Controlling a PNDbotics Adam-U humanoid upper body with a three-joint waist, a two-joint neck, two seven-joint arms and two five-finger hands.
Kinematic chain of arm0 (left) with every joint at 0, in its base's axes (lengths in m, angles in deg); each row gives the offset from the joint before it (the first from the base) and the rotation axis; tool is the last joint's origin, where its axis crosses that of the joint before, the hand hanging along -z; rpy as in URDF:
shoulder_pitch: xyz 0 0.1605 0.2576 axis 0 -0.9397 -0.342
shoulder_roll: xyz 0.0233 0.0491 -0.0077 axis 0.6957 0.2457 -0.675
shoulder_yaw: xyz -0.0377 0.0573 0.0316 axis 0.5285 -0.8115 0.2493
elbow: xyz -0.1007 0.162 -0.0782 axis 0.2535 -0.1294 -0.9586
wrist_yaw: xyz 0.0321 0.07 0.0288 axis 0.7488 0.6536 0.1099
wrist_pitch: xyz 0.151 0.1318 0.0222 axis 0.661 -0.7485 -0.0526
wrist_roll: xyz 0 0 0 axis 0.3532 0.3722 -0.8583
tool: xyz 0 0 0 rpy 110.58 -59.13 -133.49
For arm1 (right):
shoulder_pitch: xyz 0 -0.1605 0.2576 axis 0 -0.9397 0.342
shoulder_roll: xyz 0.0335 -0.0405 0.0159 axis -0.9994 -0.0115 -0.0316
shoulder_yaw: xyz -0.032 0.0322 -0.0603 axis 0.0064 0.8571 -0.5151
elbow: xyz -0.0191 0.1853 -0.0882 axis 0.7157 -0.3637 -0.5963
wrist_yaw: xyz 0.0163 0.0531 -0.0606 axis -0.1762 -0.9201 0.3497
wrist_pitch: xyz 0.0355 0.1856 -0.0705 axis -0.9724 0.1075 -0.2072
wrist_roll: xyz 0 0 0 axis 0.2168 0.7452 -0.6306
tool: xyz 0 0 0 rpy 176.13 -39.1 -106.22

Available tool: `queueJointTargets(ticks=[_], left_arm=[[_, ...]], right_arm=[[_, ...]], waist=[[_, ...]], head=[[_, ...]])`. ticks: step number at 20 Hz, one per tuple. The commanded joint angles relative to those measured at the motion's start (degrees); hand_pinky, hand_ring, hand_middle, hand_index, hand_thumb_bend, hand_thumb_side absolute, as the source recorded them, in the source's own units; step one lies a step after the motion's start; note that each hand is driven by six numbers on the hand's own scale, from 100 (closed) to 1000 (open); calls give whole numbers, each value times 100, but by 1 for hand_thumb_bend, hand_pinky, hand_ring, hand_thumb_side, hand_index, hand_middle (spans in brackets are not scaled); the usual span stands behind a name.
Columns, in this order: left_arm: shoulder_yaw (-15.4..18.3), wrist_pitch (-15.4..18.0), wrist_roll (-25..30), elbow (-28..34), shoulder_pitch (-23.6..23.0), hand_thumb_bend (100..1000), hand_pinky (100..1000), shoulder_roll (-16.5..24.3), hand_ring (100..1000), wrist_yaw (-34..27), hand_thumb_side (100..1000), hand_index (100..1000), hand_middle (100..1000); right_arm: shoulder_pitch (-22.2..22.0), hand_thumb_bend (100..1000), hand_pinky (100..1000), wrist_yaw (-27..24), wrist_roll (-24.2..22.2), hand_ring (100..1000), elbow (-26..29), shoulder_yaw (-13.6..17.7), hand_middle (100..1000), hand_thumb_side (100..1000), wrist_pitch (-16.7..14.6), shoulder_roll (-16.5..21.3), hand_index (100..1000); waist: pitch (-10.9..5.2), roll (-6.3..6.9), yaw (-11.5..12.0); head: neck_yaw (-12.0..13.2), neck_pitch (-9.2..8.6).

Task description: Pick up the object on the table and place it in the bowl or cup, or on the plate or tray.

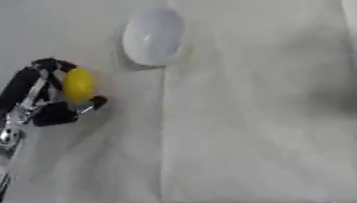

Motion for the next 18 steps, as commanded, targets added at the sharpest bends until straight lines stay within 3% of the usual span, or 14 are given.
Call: queueJointTargets(ticks=[1, 7, 8, 9, 10, 11, 12, 13, 14, 15, 16, 18], left_arm=[[-35, 65, -24, -76, 77, 577, 337, 38, 544, 87, 650, 780, 674], [74, 61, -175, -252, 251, 570, 325, -265, 528, 283, 643, 767, 656], [110, 39, -219, -279, 277, 371, 312, -334, 515, 319, 437, 755, 636], [147, -6, -260, -307, 299, 434, 316, -400, 518, 358, 521, 759, 643], [178, -55, -298, -326, 317, 160, 274, -454, 497, 392, 181, 705, 571], [221, -133, -360, -341, 337, 132, 267, -521, 492, 420, 159, 692, 558], [271, -216, -445, -345, 360, 100, 200, -593, 458, 431, 100, 585, 458], [312, -291, -554, -342, 380, 100, 206, -662, 461, 429, 100, 595, 467], [337, -340, -655, -334, 399, 100, 150, -719, 410, 422, 100, 503, 378], [362, -352, -761, -309, 418, 100, 154, -778, 415, 417, 100, 510, 386], [385, -341, -853, -282, 435, 100, 100, -823, 350, 419, 100, 407, 262], [451, -304, -1042, -221, 460, 100, 100, -898, 218, 424, 100, 287, 100]], right_arm=[[39, 100, 355, -12, -23, 687, 78, -4, 834, 897, -3, 131, 800], [32, 100, 353, -8, -39, 687, 78, -4, 834, 898, 3, 126, 802], [31, 100, 353, -6, -41, 686, 78, -3, 834, 899, 6, 124, 802], [31, 100, 353, -5, -42, 686, 78, -2, 834, 899, 9, 121, 802], [31, 100, 353, -4, -41, 686, 78, 0, 834, 899, 12, 120, 802], [31, 100, 353, -3, -40, 686, 78, 2, 834, 899, 13, 118, 802], [30, 100, 352, 0, -39, 686, 78, 3, 833, 900, 15, 115, 803], [31, 100, 352, 5, -40, 686, 78, 5, 834, 900, 17, 112, 802], [32, 100, 351, 9, -38, 685, 78, 7, 833, 900, 19, 109, 803], [34, 100, 351, 13, -32, 685, 78, 12, 833, 900, 22, 105, 803], [36, 100, 349, 18, -24, 684, 78, 17, 833, 900, 27, 102, 802], [40, 100, 347, 27, -3, 683, 78, 25, 832, 901, 43, 97, 802]], waist=[[-69, -20, -3], [-54, -8, 6], [-51, -8, 7], [-48, -8, 8], [-46, -9, 9], [-43, -11, 12], [-38, -14, 16], [-32, -16, 18], [-26, -19, 19], [-18, -21, 20], [-10, -25, 20], [6, -31, 26]], head=[[-44, -21], [-66, -21], [-72, -21], [-76, -21], [-80, -21], [-83, -21], [-89, -21], [-93, -21], [-98, -21], [-102, -21], [-105, -21], [-108, -21]])
